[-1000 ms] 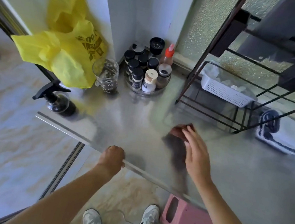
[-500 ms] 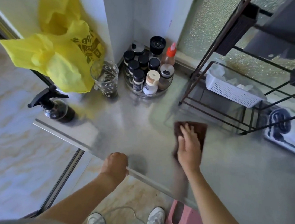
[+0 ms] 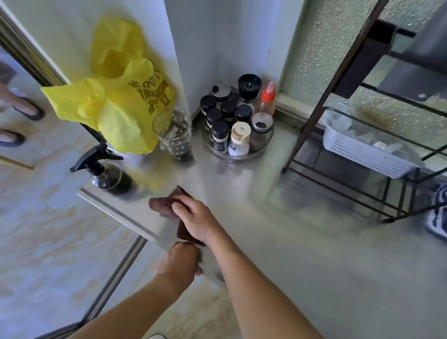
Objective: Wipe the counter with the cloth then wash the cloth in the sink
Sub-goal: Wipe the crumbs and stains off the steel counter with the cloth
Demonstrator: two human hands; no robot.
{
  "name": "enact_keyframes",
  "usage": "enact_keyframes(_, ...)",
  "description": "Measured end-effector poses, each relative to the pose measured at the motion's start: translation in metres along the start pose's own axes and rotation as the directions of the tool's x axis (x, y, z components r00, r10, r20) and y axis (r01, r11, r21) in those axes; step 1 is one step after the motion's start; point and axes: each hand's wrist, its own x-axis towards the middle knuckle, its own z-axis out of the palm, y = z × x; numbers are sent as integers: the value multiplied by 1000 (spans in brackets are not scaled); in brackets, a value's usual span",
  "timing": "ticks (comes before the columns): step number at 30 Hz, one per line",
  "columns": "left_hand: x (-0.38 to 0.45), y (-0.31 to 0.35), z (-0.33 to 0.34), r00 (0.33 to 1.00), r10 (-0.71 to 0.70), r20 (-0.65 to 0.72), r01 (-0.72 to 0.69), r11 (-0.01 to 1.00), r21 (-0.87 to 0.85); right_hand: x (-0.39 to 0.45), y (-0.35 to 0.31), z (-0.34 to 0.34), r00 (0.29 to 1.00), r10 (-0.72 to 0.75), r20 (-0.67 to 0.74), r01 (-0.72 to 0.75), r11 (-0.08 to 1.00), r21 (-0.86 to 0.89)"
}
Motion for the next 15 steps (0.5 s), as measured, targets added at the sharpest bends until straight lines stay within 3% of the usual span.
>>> enact_keyframes(2, 0, 2, -3, 1000, -25, 12, 26, 1000, -16, -17, 1, -20, 993, 24, -114, -16, 997, 72)
enact_keyframes(4, -3, 4, -5, 999, -36, 20, 37, 999, -37, -48, 7, -49, 949, -55, -311, 66, 998, 25)
enact_keyframes(7, -7, 6, -10, 1000, -27, 11, 28, 999, -40, -112, 28, -106, 770, -300, -562, 159, 945, -287)
enact_keyframes(9, -8, 6, -12, 1000, -13, 18, 13, 999, -37, -142, 67, -137, 706, -339, -621, 52, 900, -432)
enact_keyframes(12, -7, 4, -12, 999, 5, 45, -4, 1000, -18, -154, 120, -144, 742, -179, -647, -207, 855, -475)
enact_keyframes(15, -2, 1, -12, 995, 54, 78, -55, 998, 15, -121, 115, -121, 752, -166, -638, -207, 859, -468)
